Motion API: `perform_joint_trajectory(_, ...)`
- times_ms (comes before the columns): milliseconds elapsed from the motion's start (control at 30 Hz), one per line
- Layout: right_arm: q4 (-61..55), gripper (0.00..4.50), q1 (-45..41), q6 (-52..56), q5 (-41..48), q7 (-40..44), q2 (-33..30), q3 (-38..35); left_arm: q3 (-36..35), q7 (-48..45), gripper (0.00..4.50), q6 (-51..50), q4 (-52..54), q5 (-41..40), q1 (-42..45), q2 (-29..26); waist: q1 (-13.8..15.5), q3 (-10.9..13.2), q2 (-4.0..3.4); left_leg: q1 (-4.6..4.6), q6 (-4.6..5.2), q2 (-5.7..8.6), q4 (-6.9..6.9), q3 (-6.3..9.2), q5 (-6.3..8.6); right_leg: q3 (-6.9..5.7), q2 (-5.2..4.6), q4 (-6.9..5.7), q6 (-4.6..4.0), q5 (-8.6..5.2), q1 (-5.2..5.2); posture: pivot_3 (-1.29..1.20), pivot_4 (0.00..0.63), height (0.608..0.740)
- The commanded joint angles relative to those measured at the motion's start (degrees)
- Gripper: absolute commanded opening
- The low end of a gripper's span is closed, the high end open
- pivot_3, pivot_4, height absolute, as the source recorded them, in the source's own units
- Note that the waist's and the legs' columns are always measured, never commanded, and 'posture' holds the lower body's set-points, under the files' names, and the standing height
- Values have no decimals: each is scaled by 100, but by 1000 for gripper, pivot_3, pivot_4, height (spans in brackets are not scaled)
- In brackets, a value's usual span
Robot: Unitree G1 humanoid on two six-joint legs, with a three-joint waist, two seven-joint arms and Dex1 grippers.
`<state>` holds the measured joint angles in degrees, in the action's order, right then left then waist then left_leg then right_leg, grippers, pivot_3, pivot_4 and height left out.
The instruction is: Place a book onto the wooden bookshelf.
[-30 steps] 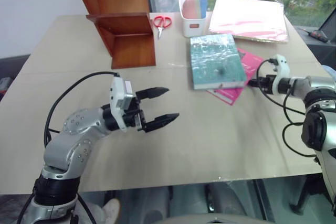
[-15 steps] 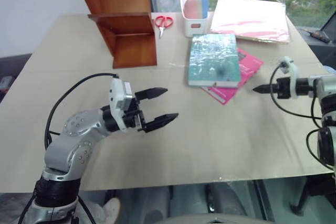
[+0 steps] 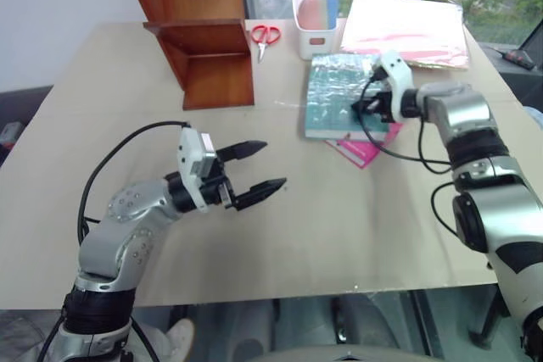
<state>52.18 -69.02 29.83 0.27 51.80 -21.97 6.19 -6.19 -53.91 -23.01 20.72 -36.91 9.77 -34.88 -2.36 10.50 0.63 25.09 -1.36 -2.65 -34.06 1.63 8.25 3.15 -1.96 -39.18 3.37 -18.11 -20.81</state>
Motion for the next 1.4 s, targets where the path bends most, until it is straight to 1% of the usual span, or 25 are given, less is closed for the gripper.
perform_joint_trajectory(33,291,150,62,-67,-396,580,-56,576,-125,91,4500,182,129,75,-102,18,7,-2,2,-1,0,0,0,1,0,-2,0,0,0,0,2,0,150,740)
perform_joint_trajectory(133,96,150,222,32,-461,1080,-207,807,-157,112,4500,206,93,83,-128,27,17,-8,9,-6,0,0,-1,3,0,-5,-1,1,0,0,9,0,150,740)
perform_joint_trajectory(233,-760,150,843,292,-514,1723,-690,1131,-121,122,4500,271,-78,171,-76,55,43,-18,20,-20,-1,0,-1,9,1,-11,-1,0,-1,-1,25,0,150,740)
perform_joint_trajectory(267,-1009,150,1026,375,-527,1825,-832,1192,-107,117,4500,283,-129,189,-41,62,62,-24,22,-25,-1,0,-1,11,1,-14,-1,0,-1,-1,27,0,150,740)
perform_joint_trajectory(333,-1390,150,1284,552,-515,1872,-1033,1191,-77,100,4500,321,-213,240,23,61,113,-37,30,-30,-1,1,-1,13,2,-17,-2,2,-1,-2,34,0,150,740)
perform_joint_trajectory(433,-1830,150,1515,711,-425,1669,-1245,955,-67,85,4500,345,-311,252,86,54,144,-59,54,-40,-2,0,-2,16,2,-20,-2,5,-2,-2,45,0,150,740)
perform_joint_trajectory(500,-2545,150,1577,1027,35,1637,-1198,524,-90,84,4500,326,-329,229,82,56,160,-63,60,-41,-2,0,-4,21,2,-25,-2,12,-2,-2,52,0,150,740)
perform_joint_trajectory(567,-3446,150,1681,1308,357,1594,-1086,330,-119,75,4500,311,-332,205,66,51,152,-59,59,-36,-2,0,-5,25,2,-30,-4,24,-2,-2,61,0,150,740)
perform_joint_trajectory(633,-4111,150,1708,1588,530,1395,-854,319,-153,54,4500,317,-343,202,42,21,111,-53,54,-33,-2,0,-4,21,2,-23,-4,22,-1,-1,56,0,150,740)
perform_joint_trajectory(700,-4438,150,1629,1920,603,1063,-517,374,-215,31,4500,332,-384,225,5,-38,45,-48,47,-24,-2,-4,0,19,2,-17,1,15,-1,-1,38,0,150,740)
perform_joint_trajectory(767,-4618,150,1547,1985,465,694,-117,694,-324,-8,4500,384,-492,290,-32,-139,-6,-45,46,-12,-2,-4,3,17,2,-14,2,-6,-2,-1,14,0,150,740)
perform_joint_trajectory(833,-4437,150,1345,1992,284,200,480,1006,-470,-55,4500,459,-654,360,-57,-267,-42,-42,43,-11,-2,-5,4,14,2,-9,4,-24,-3,-3,-1,0,150,740)
perform_joint_trajectory(900,-4081,150,1158,1904,185,-168,941,1134,-538,-117,4500,556,-783,452,-64,-380,-60,-39,43,-10,-2,-9,8,11,2,-4,11,-35,-5,-4,-16,0,150,740)
perform_joint_trajectory(967,-3695,150,991,1746,103,-424,1212,1190,-575,-145,4500,603,-866,489,-49,-433,-12,-38,44,-4,-3,-9,8,9,2,-4,10,-49,-10,-7,-28,0,150,740)
perform_joint_trajectory(1100,-2348,150,366,1227,-111,-1296,1849,1109,-712,-159,4500,702,-984,567,-94,-516,34,-31,54,6,-4,0,-3,7,1,-8,-2,-51,-10,-7,-36,0,150,740)
perform_joint_trajectory(1233,-1588,150,13,873,-168,-1667,2051,1007,-727,-107,4500,701,-878,567,-174,-483,31,-30,58,6,-5,0,-2,9,1,-9,-3,-54,-10,-6,-38,0,150,740)
perform_joint_trajectory(1333,-1230,150,-63,678,-282,-1778,2050,1055,-718,-49,4500,700,-791,564,-241,-450,10,-30,58,9,-5,-1,5,8,1,-8,-2,-54,-10,-7,-41,0,150,740)
perform_joint_trajectory(1400,-979,150,-36,567,-434,-1809,1944,1152,-720,-5,4500,696,-743,550,-277,-422,-5,-30,58,24,-5,-2,5,9,1,-7,-1,-57,-11,-7,-55,0,150,740)
